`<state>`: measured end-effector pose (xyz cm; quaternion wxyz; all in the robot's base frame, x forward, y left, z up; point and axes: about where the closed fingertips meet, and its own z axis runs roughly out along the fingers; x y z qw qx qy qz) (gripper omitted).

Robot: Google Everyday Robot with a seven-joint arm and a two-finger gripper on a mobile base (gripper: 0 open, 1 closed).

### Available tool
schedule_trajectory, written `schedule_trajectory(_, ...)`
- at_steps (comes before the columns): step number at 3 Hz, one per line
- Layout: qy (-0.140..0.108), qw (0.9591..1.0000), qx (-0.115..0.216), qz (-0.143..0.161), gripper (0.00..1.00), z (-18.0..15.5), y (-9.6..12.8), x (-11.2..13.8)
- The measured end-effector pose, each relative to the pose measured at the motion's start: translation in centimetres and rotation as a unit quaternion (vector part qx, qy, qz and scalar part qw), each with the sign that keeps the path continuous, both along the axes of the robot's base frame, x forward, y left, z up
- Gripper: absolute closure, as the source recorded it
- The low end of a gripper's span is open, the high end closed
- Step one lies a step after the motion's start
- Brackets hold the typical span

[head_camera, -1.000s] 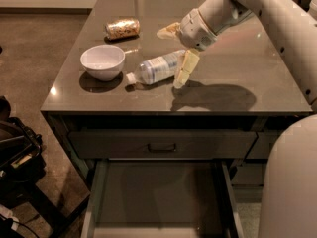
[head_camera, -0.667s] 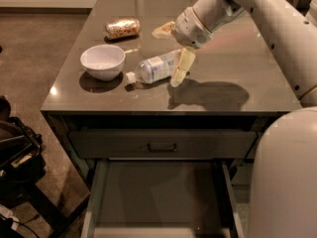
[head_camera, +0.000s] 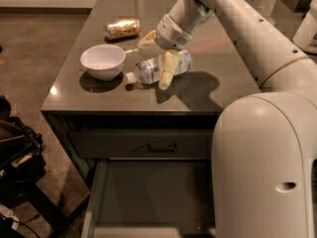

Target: Place blue plastic bottle into middle drawer

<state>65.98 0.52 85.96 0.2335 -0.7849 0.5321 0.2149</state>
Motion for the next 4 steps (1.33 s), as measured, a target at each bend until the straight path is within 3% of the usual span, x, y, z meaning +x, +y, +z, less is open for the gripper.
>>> schedule_trajectory(1,0.001,0.9999,-0.009,0.004,0.08,-0.51,0.74,0.41)
schedule_trajectory(4,-0.003,1.0,-0.006,0.0,0.78,-0.68,1.14,0.8)
